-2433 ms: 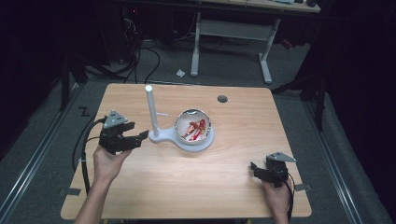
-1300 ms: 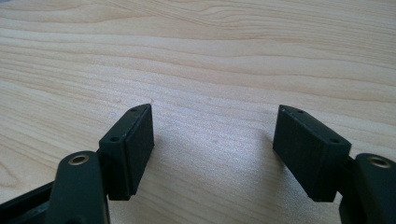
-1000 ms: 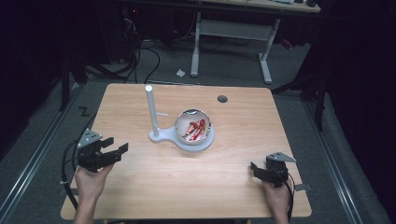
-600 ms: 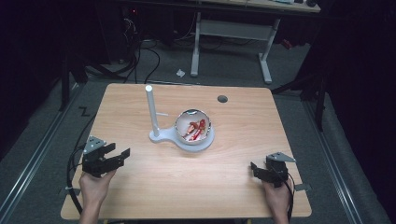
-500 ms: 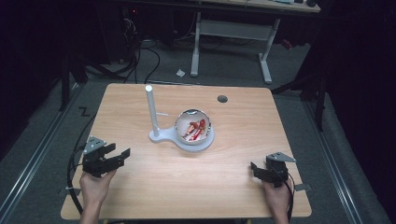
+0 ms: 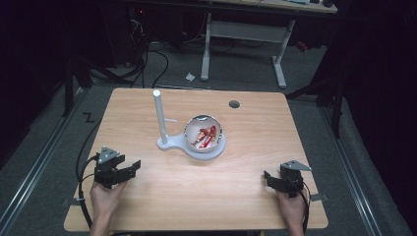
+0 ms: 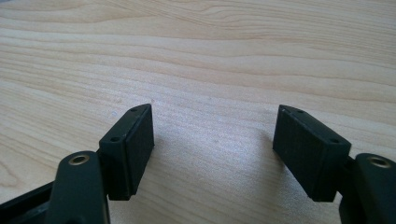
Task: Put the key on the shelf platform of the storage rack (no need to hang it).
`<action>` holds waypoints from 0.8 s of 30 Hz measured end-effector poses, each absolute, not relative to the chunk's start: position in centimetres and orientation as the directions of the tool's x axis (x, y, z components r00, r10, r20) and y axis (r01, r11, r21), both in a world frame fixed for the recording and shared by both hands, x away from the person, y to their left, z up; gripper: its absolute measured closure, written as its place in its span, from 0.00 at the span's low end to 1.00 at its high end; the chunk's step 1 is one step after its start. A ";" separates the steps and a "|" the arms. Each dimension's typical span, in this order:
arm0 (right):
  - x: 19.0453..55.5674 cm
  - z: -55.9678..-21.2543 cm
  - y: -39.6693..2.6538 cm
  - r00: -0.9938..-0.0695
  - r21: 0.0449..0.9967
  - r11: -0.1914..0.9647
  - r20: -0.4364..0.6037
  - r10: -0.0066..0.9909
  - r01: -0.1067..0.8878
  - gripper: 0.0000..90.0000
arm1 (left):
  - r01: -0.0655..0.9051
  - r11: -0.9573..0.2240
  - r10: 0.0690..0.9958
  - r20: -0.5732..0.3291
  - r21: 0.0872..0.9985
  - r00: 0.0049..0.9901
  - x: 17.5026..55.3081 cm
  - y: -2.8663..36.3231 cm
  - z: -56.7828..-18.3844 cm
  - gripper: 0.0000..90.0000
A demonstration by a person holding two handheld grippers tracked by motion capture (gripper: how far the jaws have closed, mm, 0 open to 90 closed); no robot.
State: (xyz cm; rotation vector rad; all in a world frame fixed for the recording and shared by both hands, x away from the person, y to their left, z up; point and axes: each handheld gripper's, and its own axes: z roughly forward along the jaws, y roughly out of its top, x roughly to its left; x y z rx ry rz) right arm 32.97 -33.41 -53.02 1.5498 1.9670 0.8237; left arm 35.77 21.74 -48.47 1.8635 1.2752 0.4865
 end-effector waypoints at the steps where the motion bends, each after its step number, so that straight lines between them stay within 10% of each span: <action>1: 33.0 -53.0 -33.4 -0.227 0.721 0.170 -0.017 0.974 0.672 0.33 | 0.590 -0.163 0.901 -0.124 0.791 0.416 35.9 21.7 -48.6 0.38; 24: 33.0 -53.0 -33.4 -0.228 0.722 0.170 -0.017 0.973 0.671 0.33 | 0.598 -0.228 0.901 -0.066 0.768 0.428 36.8 20.2 -52.2 0.32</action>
